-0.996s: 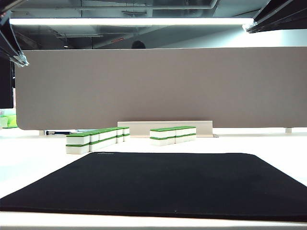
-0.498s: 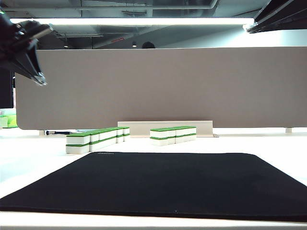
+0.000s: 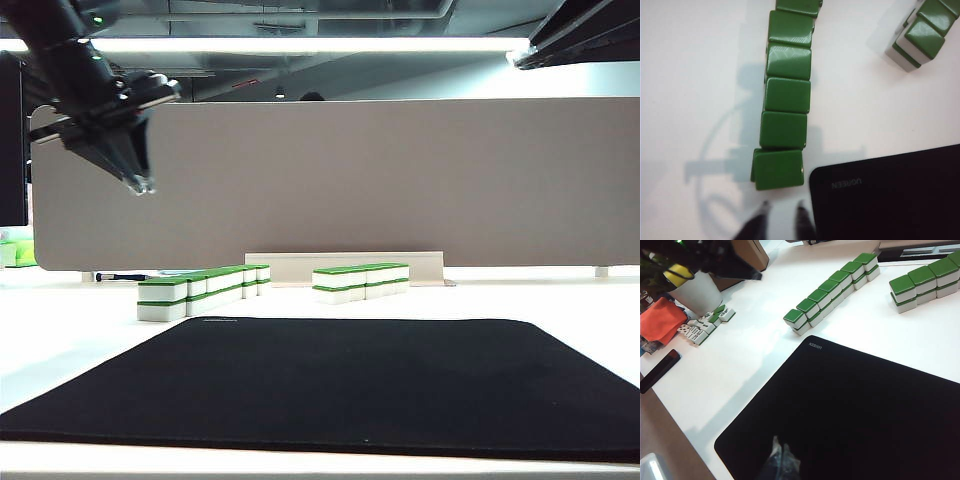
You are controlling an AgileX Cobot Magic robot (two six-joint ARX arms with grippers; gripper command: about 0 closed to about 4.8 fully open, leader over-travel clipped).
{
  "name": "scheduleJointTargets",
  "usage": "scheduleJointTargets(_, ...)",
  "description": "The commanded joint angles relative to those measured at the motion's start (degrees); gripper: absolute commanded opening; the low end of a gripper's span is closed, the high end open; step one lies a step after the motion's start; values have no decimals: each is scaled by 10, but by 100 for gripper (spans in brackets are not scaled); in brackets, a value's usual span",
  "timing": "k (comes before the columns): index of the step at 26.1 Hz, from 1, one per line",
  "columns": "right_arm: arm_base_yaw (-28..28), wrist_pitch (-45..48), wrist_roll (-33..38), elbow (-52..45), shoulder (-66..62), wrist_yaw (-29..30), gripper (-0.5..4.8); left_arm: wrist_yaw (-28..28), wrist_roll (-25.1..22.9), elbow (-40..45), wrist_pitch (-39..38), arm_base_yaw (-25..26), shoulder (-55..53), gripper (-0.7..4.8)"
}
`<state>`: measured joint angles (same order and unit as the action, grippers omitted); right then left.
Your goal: Take a mahjong tile from the mahjong wall and then place it on the table close to you.
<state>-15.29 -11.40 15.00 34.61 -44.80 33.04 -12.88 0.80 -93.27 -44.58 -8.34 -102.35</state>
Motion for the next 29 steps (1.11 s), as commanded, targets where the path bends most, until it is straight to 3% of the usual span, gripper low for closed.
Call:
scheduleJointTargets(1,-1,7,0,2,1,1,-1,27,-15,-47,-49,-10,-31,241)
scheduleJointTargets(3,-1,7,0,2,1,1,-1,54,-15,-88,-84,-17,-59,312)
scheduleJointTargets(13,-1,7,-1,2,1,1,-1,108,-50,-139,-136,-38,-113,312)
scheduleJointTargets(29,-1,5,0,2,1,1,-1,142,-51,-139,-119,-45,-182,312)
